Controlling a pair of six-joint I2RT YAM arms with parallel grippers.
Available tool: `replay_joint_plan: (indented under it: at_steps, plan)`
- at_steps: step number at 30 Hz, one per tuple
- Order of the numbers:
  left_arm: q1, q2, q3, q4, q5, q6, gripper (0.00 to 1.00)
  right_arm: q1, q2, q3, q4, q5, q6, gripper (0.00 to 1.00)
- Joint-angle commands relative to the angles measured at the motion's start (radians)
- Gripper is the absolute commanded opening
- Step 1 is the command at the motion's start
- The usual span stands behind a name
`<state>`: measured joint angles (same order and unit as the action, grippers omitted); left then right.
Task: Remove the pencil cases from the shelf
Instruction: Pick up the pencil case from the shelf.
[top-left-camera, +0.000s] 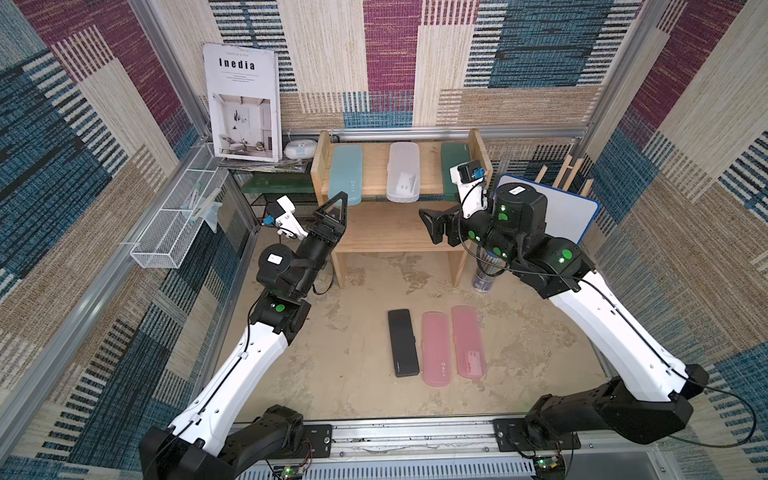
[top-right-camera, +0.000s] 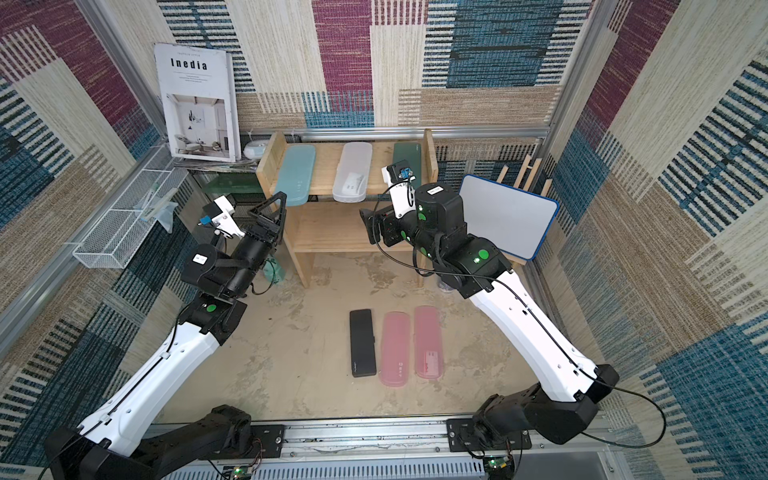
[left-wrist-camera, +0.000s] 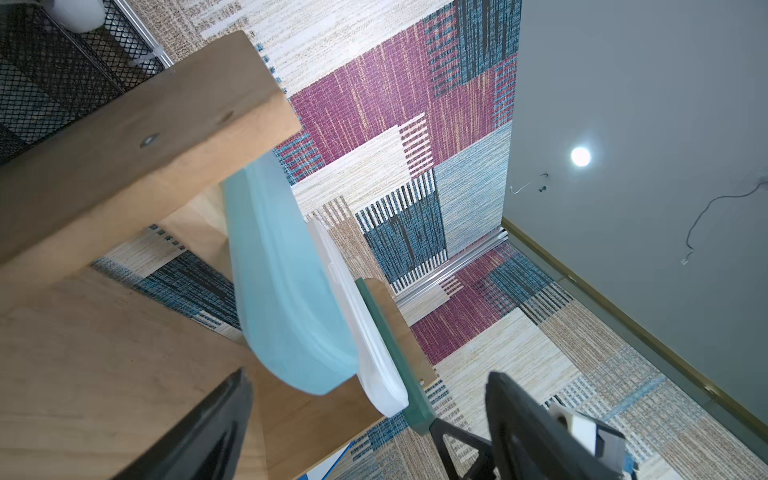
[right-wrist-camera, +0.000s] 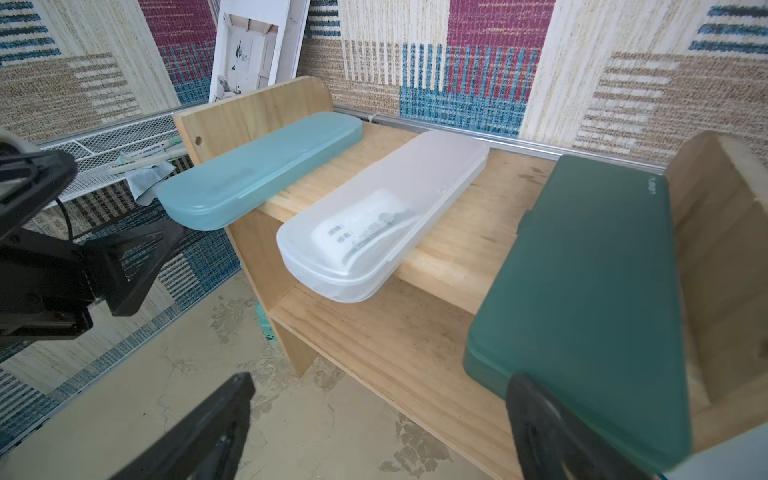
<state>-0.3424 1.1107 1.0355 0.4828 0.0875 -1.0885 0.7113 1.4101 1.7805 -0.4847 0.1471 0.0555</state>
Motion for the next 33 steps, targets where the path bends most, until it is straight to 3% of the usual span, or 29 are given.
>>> replay_joint_plan:
  at_steps: [1, 14, 22, 25, 33]
  plan:
    - [0.001, 0.023, 0.019, -0.003, -0.024, 0.019, 0.92, -0.006, 0.018, 0.022, -0.001, -0.039, -0.009, 0.99]
    - [0.052, 0.106, 0.053, 0.051, -0.014, -0.033, 0.83, -0.008, 0.051, 0.056, -0.015, -0.07, 0.025, 0.99]
    - [0.056, 0.1, 0.052, 0.015, 0.006, -0.057, 0.5, -0.008, 0.052, 0.056, -0.024, -0.095, 0.037, 0.99]
    - [0.056, 0.077, 0.025, -0.003, -0.007, -0.062, 0.44, -0.008, 0.053, 0.06, -0.029, -0.105, 0.039, 0.99]
    - [0.056, 0.026, -0.007, -0.032, -0.019, -0.034, 0.14, -0.009, 0.053, 0.061, -0.026, -0.131, 0.043, 0.99]
